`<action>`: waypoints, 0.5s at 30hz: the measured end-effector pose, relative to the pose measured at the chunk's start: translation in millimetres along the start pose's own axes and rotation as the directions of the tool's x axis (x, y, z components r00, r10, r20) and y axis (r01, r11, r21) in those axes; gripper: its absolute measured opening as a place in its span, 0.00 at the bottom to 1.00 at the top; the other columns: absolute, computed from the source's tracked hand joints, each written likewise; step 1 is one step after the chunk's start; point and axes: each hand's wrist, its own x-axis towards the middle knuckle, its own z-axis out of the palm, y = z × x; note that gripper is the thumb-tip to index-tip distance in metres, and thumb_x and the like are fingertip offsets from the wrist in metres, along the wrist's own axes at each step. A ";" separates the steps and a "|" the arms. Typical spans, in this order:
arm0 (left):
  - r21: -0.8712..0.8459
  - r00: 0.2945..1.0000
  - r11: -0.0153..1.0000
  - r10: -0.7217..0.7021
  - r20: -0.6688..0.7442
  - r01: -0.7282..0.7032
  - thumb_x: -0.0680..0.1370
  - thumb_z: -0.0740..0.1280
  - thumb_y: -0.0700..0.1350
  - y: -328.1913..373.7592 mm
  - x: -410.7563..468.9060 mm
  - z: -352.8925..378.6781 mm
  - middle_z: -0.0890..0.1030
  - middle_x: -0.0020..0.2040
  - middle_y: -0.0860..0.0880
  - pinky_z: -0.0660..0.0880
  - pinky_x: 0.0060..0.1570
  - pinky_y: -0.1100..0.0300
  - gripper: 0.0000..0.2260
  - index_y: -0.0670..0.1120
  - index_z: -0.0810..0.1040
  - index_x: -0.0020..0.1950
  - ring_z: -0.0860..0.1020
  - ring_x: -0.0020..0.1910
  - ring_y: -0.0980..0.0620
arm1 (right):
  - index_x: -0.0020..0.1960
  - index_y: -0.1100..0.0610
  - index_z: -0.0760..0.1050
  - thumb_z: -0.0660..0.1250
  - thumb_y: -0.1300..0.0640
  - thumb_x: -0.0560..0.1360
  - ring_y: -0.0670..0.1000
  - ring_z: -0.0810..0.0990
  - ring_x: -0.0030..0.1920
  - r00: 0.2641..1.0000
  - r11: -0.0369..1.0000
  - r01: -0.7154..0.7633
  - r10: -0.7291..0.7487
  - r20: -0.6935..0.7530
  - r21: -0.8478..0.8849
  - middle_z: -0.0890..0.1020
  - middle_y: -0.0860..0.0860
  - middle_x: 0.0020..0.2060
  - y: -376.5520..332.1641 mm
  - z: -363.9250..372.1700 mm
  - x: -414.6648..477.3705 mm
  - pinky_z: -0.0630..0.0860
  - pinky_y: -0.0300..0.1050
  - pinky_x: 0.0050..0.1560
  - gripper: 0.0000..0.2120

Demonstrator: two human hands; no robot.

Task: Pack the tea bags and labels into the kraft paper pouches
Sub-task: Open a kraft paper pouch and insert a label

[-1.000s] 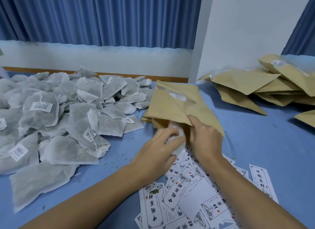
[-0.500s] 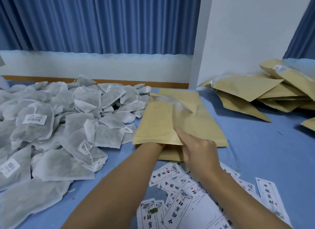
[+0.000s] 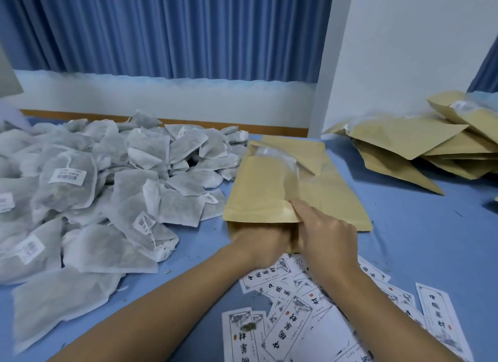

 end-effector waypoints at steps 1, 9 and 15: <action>-0.014 0.998 1.000 0.023 -0.060 -0.024 0.82 0.57 0.44 1.2 -14.7 -1.5 0.78 0.48 0.48 0.73 0.51 0.49 0.07 0.49 0.74 0.50 0.74 0.46 0.49 | 0.54 0.52 0.82 0.70 0.71 0.62 0.58 0.72 0.22 1.000 1.000 -0.020 0.020 0.008 -0.014 0.81 0.50 0.30 -1.0 -0.5 0.7 0.63 0.41 0.27 0.24; 0.137 0.568 0.951 0.278 -0.775 -0.278 0.78 0.62 0.39 -7.3 -56.9 -55.3 0.75 0.32 0.50 0.69 0.29 0.59 0.09 0.41 0.81 0.43 0.71 0.29 0.54 | 0.71 0.49 0.63 0.62 0.68 0.71 0.60 0.73 0.33 0.979 0.976 -0.157 0.173 0.103 -0.154 0.75 0.51 0.39 7.6 -6.7 4.3 0.66 0.47 0.34 0.32; 0.395 0.791 0.686 -0.521 -0.319 0.611 0.76 0.60 0.65 -95.2 -57.5 -68.5 0.63 0.75 0.40 0.52 0.72 0.34 0.29 0.53 0.63 0.74 0.61 0.75 0.36 | 0.72 0.48 0.62 0.65 0.66 0.70 0.61 0.79 0.36 0.978 0.971 -0.127 0.157 0.138 -0.204 0.80 0.52 0.46 7.0 -5.0 0.6 0.65 0.47 0.33 0.33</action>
